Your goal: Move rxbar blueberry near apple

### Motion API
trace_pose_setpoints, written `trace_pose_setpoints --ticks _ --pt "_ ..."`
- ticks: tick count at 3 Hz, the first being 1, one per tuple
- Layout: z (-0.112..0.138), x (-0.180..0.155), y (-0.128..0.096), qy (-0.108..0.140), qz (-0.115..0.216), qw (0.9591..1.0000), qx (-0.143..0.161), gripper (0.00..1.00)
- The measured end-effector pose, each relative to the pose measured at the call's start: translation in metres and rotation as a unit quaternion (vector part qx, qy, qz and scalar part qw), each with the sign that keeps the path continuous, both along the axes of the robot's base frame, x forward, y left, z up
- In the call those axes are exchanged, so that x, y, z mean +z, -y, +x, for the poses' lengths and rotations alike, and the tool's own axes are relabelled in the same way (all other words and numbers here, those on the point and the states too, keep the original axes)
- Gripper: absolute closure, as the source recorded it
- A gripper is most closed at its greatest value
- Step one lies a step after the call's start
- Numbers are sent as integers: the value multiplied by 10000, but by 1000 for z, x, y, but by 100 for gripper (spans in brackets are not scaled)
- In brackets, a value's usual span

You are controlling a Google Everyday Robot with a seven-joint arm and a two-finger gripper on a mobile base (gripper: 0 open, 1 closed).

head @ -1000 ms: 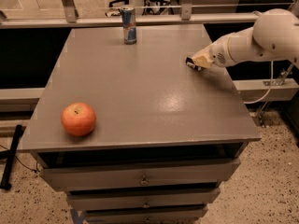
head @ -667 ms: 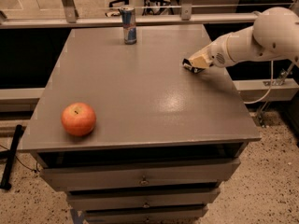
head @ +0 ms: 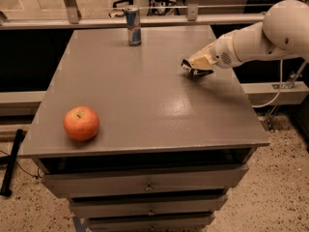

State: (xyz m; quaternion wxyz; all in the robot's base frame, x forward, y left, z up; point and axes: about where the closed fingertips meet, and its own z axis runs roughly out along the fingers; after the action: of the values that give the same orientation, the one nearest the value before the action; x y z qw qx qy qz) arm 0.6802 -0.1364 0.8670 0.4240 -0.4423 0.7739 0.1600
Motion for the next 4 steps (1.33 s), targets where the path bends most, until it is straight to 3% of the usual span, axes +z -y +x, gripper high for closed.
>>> trace_pose_setpoints --ticks 1,2,4 --pt "-22 1 -28 -155 245 9988 407 100" --pt "-45 -4 -60 -370 503 9946 833 100" --pt "-87 -1 -102 -629 927 9818 1532 100"
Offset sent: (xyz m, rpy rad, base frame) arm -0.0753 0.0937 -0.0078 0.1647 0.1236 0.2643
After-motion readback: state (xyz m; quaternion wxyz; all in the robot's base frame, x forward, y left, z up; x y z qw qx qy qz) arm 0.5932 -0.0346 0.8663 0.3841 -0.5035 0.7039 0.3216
